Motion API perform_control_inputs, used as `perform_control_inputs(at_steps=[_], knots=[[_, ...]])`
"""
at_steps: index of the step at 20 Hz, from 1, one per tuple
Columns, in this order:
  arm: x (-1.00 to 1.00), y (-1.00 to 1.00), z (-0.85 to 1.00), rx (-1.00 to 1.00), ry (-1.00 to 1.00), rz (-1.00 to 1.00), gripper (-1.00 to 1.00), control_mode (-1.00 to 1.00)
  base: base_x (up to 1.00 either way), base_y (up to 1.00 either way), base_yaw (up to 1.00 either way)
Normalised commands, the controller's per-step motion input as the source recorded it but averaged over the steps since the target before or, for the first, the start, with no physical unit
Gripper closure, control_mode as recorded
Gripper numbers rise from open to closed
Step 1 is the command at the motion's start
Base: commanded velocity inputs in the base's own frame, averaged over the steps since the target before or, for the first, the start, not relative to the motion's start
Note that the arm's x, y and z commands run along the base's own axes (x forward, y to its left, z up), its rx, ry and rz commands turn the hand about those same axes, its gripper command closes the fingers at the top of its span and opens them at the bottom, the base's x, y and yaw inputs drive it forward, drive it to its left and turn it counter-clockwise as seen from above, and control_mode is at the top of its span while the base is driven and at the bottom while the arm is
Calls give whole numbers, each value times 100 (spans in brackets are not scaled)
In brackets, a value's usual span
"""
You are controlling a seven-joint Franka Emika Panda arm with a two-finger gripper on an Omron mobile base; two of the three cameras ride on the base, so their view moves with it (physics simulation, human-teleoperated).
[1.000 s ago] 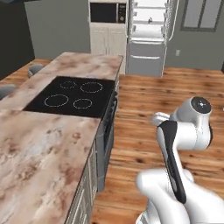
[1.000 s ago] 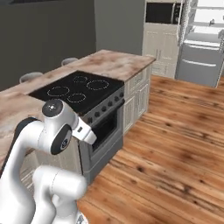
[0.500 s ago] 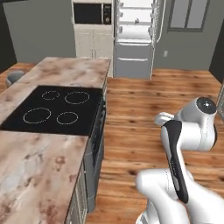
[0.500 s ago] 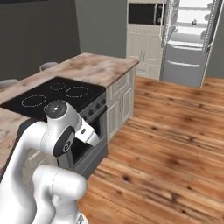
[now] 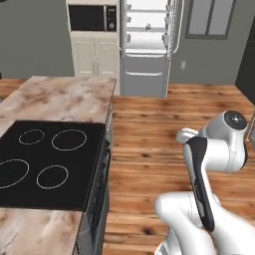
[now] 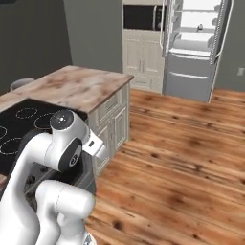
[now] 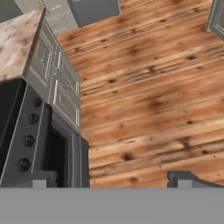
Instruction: Take a sugar cube from the saucer and place it inside the coffee. Then, grab milk from the fridge and place it next to the coffee on the counter to sweeten the coffee.
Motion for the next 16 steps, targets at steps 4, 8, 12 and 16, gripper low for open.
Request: perform_control_inputs(at_steps=[4,8,12,16], knots=[[0,0,0,0,0,0,-100,100,100,-31,-3],[0,0,0,0,0,0,-100,100,100,-36,-3],[0,0,0,0,0,0,-100,100,100,-38,-2],[0,0,0,0,0,0,-100,100,100,-37,-3]])
